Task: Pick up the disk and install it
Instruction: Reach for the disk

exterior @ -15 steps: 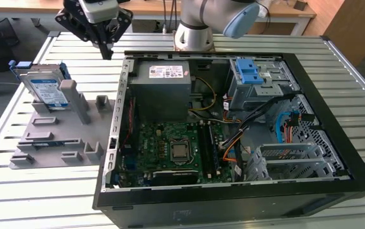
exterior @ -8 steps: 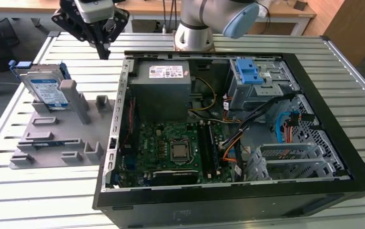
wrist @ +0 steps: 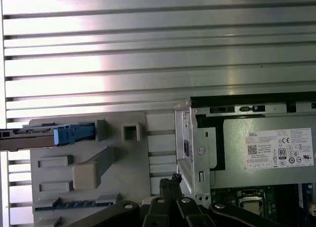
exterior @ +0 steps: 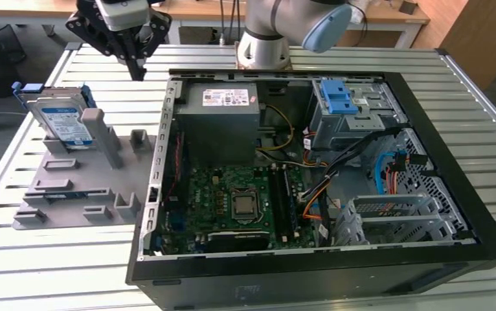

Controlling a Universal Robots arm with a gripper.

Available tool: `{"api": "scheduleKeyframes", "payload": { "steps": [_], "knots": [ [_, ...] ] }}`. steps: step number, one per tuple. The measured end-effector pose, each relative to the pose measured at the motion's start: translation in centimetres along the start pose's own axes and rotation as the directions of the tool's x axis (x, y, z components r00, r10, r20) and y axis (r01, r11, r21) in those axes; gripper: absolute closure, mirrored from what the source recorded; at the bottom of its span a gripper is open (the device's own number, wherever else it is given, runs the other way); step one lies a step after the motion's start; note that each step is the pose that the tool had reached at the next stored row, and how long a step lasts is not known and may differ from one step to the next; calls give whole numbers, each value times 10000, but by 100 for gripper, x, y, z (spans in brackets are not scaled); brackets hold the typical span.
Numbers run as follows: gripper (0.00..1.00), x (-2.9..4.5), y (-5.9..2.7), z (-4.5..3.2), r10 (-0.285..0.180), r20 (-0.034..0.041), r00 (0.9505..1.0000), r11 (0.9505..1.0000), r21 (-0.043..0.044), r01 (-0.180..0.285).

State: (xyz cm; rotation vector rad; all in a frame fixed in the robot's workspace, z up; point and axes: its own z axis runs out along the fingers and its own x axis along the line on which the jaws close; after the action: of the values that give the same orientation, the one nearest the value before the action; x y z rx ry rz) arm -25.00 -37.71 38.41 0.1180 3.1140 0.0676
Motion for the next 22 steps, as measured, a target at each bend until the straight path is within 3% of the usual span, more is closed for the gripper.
{"api": "scheduleKeyframes", "payload": {
  "steps": [8,22],
  "knots": [
    [89,8,-1,0,2,0,10000,10000,0,-2],
    [89,126,-7,-1,0,0,10000,10000,0,0]
  ]
}}
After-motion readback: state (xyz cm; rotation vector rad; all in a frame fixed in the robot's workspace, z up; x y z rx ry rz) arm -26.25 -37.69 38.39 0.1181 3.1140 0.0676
